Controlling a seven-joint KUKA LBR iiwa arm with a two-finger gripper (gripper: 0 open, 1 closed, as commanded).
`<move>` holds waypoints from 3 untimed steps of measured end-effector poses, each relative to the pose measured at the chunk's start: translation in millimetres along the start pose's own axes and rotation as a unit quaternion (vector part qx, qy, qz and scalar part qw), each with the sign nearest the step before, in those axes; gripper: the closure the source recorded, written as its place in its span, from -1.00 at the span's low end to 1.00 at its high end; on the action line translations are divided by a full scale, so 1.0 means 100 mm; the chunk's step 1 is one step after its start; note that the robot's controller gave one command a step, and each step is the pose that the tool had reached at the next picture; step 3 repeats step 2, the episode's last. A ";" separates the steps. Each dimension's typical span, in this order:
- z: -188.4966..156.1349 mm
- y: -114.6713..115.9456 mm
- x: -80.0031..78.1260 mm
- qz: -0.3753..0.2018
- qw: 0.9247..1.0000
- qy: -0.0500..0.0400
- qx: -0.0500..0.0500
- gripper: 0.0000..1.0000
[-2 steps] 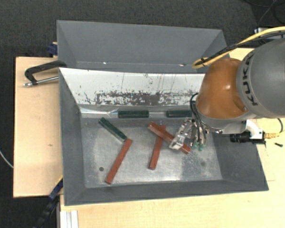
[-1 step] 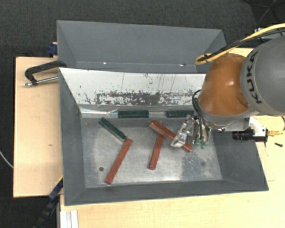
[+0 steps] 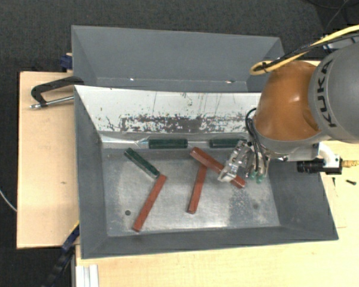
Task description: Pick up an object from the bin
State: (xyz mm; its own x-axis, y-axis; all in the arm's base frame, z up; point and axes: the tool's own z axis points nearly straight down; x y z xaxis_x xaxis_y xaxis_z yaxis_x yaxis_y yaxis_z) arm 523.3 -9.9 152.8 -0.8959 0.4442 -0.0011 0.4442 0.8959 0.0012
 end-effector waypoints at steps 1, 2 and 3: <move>-0.14 0.01 -0.01 0.000 1.000 -0.003 -0.001 1.00; -0.22 0.01 -0.01 -0.001 1.000 -0.003 -0.001 1.00; -0.22 0.01 -0.01 -0.001 1.000 -0.003 -0.001 1.00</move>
Offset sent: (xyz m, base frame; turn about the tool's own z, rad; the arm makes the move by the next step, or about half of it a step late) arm 0.0000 0.0000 0.0385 0.0000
